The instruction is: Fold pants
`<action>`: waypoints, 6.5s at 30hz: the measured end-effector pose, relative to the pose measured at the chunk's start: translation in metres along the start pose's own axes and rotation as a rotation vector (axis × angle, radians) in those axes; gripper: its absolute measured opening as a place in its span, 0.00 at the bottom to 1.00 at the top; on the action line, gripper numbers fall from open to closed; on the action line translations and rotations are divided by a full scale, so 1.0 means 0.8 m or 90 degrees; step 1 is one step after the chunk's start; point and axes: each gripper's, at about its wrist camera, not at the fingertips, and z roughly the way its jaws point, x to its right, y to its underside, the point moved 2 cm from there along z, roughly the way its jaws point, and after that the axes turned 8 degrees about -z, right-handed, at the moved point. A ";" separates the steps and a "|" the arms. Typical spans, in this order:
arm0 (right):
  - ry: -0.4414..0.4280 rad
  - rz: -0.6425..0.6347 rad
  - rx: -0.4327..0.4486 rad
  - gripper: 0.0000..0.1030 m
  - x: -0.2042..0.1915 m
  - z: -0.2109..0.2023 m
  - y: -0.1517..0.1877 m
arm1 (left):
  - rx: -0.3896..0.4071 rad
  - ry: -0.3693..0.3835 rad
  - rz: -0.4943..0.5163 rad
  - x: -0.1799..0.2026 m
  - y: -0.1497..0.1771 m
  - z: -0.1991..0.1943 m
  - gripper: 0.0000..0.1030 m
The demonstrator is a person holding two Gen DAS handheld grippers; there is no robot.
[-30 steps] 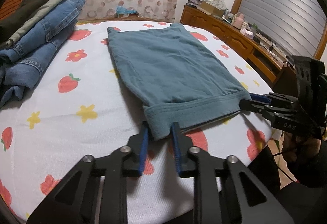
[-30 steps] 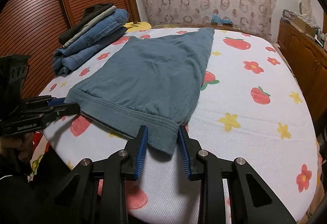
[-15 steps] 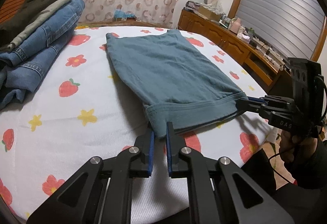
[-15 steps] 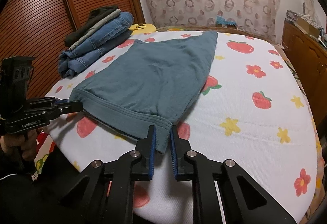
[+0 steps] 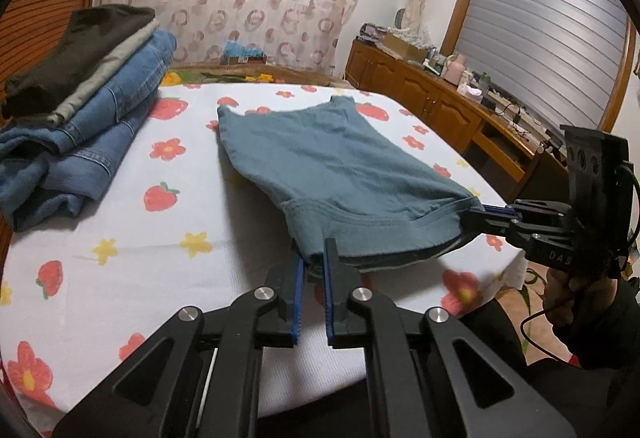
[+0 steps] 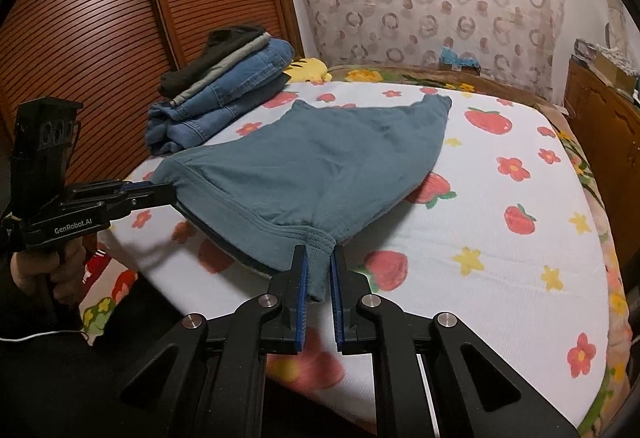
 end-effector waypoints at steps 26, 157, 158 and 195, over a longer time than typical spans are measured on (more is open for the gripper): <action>0.037 0.025 0.038 0.10 0.068 0.072 -0.110 | 0.025 -0.014 0.020 -0.013 -0.125 0.073 0.09; 0.042 0.000 -0.055 0.02 0.085 0.091 -0.044 | -0.032 -0.081 0.065 -0.059 -0.066 0.080 0.04; 0.037 0.004 -0.052 0.02 0.085 0.086 -0.042 | -0.033 -0.077 0.065 -0.057 -0.065 0.077 0.04; 0.056 -0.005 -0.008 0.43 0.069 0.105 -0.057 | -0.041 -0.049 0.067 -0.035 -0.091 0.104 0.54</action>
